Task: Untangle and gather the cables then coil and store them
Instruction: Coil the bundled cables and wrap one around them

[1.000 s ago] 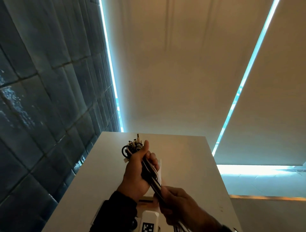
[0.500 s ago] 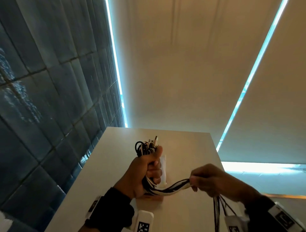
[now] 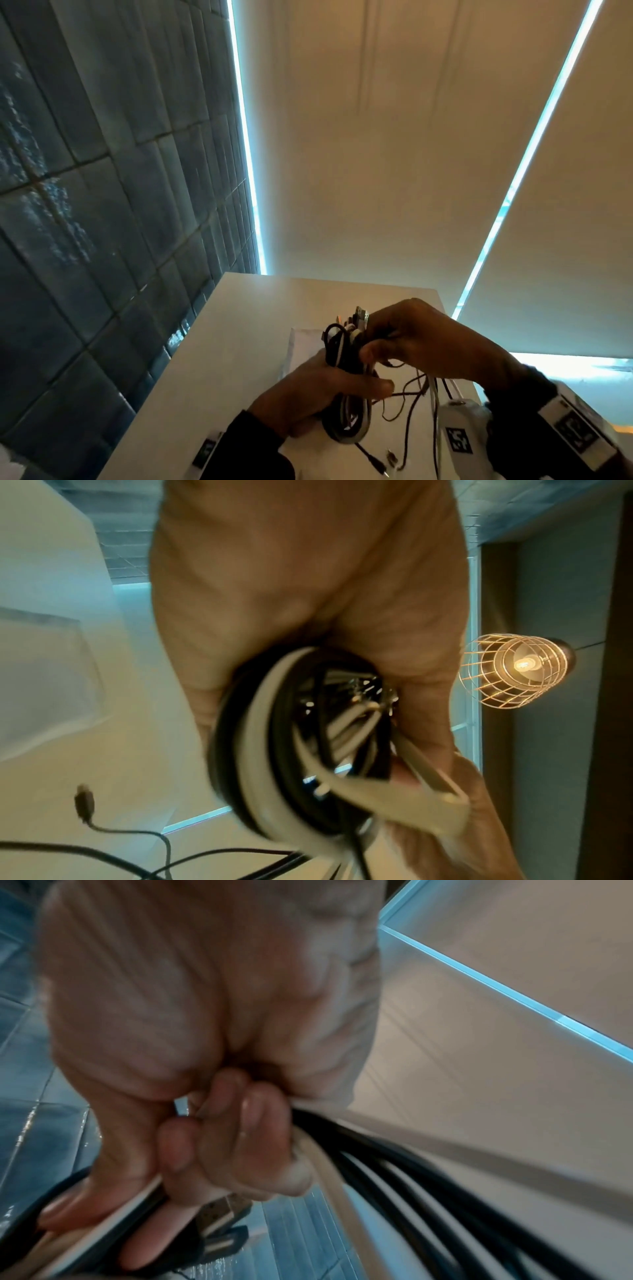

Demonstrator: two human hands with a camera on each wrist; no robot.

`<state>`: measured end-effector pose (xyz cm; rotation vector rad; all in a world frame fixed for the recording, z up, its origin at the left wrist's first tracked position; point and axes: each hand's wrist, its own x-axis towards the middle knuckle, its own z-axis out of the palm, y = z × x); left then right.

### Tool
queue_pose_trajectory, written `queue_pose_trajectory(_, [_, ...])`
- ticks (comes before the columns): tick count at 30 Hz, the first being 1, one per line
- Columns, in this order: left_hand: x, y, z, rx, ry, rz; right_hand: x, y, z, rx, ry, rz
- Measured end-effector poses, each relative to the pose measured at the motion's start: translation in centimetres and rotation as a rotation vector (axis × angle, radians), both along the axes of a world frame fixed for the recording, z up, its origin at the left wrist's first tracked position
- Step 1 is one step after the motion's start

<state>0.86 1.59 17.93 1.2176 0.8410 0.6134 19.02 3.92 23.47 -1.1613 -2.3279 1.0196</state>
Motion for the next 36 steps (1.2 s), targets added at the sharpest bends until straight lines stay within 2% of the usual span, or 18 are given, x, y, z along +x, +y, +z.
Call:
queue_pose_trajectory(3, [-0.4, -0.1, -0.3, -0.048, -0.129, -0.033, -0.2, 0.4, -0.4, -0.025, 0.086, -0.065])
queue_pose_trajectory(6, [-0.3, -0.6, -0.2, -0.126, -0.241, -0.048, 0.1, 0.7, -0.9, -0.179, 0.208, -0.116])
queue_pose_trajectory(10, [-0.6, -0.6, 0.0, -0.189, -0.299, 0.051, 1.9, 0.3, -3.2, -0.416, 0.484, -0.094])
queue_pose_trajectory(13, [-0.9, -0.1, 0.2, -0.223, -0.357, 0.191, 3.4, -0.6, -6.0, -0.518, 0.603, -0.130])
queue_pose_trajectory(17, [-1.4, 0.5, -0.3, -0.253, -0.414, 0.368, 4.2, -2.4, -9.2, -0.579, 0.666, -0.278])
queue_pose_trajectory(20, [-1.1, 0.6, -1.1, -0.285, -0.407, 0.412, 3.1, -3.1, -9.5, -0.438, 0.702, -0.544])
queue_pose_trajectory(22, [-0.4, 0.6, -1.7, -0.295, -0.358, 0.413, 1.6, -3.4, -8.5, -0.172, 0.611, -0.709])
queue_pose_trajectory(24, [0.4, 0.5, -2.2, -0.298, -0.312, 0.419, -0.3, -3.9, -7.2, 0.130, 0.458, -0.755])
queue_pose_trajectory(27, [1.0, 0.9, -2.4, -0.301, -0.315, 0.377, -3.3, -5.2, -6.1, 0.377, 0.304, -0.535])
queue_pose_trajectory(29, [1.1, 0.9, -2.1, -0.313, -0.286, 0.322, -4.6, -5.7, -6.7, 0.442, 0.120, -0.372])
queue_pose_trajectory(31, [1.2, 0.8, -1.9, -0.321, -0.266, 0.292, -5.2, -5.8, -6.8, 0.440, -0.053, -0.322])
queue_pose_trajectory(34, [1.2, 1.1, -2.8, -0.303, -0.174, 0.414, -5.7, -5.7, -5.8, 0.358, -0.211, -0.257])
queue_pose_trajectory(36, [1.2, 1.4, -3.1, -0.281, -0.192, 0.527, -5.8, -5.6, -5.4, 0.324, -0.243, -0.227])
